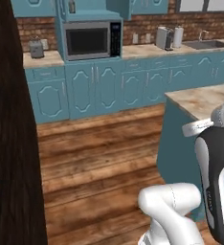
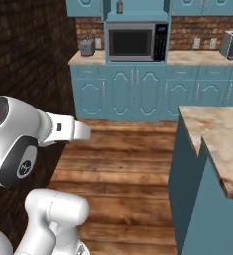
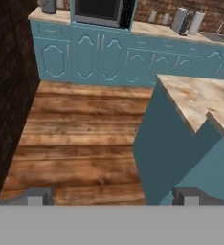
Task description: Get the candle and the liquor from the cabinet and move them to the dining counter.
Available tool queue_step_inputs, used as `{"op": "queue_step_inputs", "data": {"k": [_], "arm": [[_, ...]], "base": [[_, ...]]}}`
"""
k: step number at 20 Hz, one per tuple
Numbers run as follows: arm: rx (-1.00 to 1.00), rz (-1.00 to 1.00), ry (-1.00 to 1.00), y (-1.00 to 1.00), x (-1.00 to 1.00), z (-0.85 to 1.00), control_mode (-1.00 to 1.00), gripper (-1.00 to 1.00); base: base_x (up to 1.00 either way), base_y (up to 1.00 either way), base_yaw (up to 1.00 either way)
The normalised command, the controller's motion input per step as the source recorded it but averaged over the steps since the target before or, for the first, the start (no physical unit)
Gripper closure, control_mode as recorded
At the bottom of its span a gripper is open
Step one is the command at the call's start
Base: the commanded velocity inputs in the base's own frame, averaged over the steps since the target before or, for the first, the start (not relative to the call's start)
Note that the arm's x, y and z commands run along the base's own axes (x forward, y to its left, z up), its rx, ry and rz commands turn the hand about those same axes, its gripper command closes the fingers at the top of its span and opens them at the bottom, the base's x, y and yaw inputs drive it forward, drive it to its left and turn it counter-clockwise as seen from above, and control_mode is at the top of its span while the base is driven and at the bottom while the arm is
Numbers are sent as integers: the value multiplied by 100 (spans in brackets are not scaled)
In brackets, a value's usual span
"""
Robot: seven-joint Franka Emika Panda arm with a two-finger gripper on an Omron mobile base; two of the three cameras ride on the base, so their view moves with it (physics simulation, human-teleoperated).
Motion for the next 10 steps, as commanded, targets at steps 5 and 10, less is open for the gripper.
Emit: {"op": "queue_step_inputs", "data": {"k": [5, 10], "arm": [[0, 0, 0, 0, 0, 0, 100, -100], [0, 0, 0, 0, 0, 0, 100, -100]], "base": [[98, 65, 9], [100, 37, 17]]}}
